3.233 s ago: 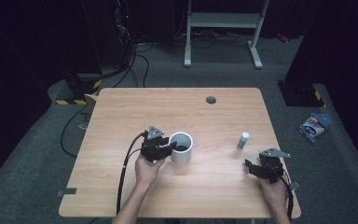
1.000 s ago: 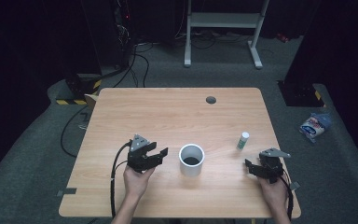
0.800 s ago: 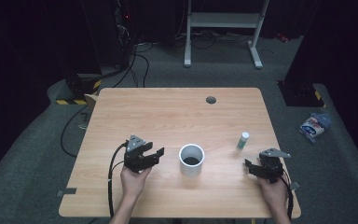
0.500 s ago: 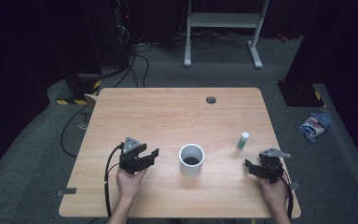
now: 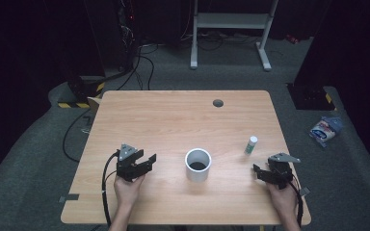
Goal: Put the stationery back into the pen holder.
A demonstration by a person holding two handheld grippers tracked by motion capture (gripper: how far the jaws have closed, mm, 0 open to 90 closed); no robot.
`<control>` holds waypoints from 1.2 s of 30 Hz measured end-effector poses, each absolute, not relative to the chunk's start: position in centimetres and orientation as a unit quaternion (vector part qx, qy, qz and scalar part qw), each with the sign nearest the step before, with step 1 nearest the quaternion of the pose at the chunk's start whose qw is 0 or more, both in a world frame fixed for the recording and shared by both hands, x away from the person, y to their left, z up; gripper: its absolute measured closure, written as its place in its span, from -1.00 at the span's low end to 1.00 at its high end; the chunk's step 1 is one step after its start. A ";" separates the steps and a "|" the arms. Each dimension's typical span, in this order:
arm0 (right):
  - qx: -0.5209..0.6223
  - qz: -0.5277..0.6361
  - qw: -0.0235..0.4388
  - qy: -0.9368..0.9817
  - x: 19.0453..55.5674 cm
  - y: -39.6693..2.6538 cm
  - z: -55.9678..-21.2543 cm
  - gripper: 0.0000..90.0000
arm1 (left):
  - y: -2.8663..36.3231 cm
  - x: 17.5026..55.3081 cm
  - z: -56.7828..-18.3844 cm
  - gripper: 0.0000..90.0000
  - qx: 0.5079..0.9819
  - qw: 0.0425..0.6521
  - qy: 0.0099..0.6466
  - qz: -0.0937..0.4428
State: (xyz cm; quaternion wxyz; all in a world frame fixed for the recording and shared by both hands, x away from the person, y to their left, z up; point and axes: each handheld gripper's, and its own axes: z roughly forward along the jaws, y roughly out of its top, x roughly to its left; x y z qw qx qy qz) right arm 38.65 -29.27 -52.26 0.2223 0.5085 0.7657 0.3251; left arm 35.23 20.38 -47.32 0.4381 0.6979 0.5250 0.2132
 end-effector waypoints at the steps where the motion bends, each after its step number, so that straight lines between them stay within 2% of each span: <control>1: 0.508 0.325 0.222 0.766 38.6 -29.3 -52.3 -0.30 | 20.4 35.2 -47.3 -0.09 0.698 0.438 0.525 0.213; 16: 0.509 0.325 0.222 0.766 38.6 -29.3 -52.3 -0.30 | 22.3 34.8 -49.1 -0.10 0.685 0.425 0.551 0.215; 36: 0.508 0.325 0.223 0.766 38.7 -29.3 -52.3 -0.30 | 23.1 34.6 -51.7 -0.10 0.695 0.381 0.567 0.225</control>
